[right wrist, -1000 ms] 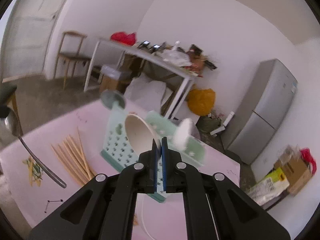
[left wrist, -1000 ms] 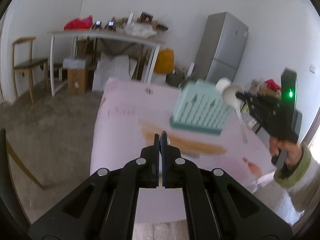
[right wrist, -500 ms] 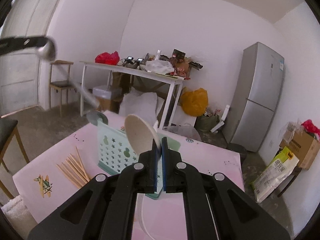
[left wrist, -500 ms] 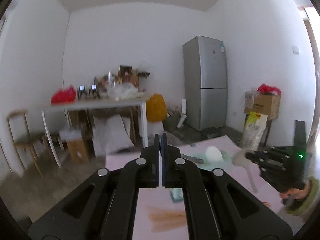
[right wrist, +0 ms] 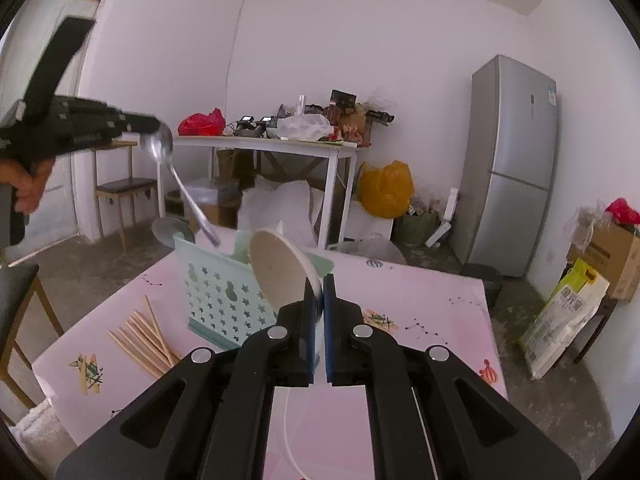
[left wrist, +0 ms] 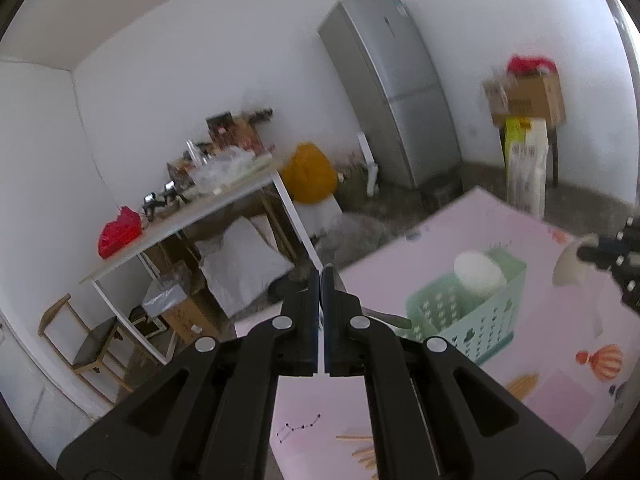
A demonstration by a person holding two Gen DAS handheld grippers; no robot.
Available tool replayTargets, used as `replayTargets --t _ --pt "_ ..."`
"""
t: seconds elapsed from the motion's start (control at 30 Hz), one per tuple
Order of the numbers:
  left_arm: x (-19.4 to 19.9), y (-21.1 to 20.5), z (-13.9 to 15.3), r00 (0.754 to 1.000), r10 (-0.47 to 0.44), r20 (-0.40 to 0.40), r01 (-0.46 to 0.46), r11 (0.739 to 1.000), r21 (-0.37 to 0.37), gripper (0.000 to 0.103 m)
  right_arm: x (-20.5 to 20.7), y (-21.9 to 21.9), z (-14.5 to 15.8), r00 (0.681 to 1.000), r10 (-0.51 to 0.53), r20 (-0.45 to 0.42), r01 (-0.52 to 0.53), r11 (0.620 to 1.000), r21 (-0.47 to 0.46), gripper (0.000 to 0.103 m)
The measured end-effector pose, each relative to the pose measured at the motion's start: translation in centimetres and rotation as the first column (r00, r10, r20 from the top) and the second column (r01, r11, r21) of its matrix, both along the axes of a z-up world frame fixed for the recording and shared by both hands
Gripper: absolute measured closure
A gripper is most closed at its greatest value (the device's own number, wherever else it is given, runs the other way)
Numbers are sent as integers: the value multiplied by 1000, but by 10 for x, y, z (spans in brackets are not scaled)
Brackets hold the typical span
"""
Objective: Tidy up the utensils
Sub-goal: 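Raise the white paddle with right while left carries the metal spoon up, then drop the metal spoon into the green holder with left while right holds the paddle above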
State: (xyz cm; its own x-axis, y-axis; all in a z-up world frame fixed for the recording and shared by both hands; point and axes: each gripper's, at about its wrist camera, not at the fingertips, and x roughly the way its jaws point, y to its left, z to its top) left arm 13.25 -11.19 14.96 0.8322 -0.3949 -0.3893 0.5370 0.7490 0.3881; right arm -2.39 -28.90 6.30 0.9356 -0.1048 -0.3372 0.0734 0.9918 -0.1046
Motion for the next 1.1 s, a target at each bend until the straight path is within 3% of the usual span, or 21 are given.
replayTargets --t 0.1,0.2,0.3,0.4,0.6,0.77,0.9,1.1 --pt "14 -14 -13 999 9 -44 -7 998 59 103 2 -4 -2 1000 7 -7 -7 1000 25 99" --pt "33 -23 -25 992 26 -123 -19 998 53 103 1 -7 -2 1000 12 -9 -11 999 46 99" --pt "48 -21 -29 978 -9 -206 -1 999 -47 102 1 -10 -3 1000 15 -15 -14 997 81 99" --pt "60 -12 -31 956 -84 -283 24 978 -208 99 2 -15 -3 1000 20 -24 -17 992 129 99" --pt "59 13 -25 948 -140 -285 13 914 -406 96 7 -24 -4 999 36 -37 -28 977 212 99" --pt "46 46 -21 953 -116 -280 -31 882 -471 93 11 -28 3 999 42 -21 -36 967 253 99" --pt "34 74 -27 952 -86 -293 -75 864 -499 80 14 -37 21 998 54 33 -62 948 313 99" --pt "3 103 -64 931 -47 -361 -157 843 -514 66 28 -53 56 984 78 161 -137 905 402 99"
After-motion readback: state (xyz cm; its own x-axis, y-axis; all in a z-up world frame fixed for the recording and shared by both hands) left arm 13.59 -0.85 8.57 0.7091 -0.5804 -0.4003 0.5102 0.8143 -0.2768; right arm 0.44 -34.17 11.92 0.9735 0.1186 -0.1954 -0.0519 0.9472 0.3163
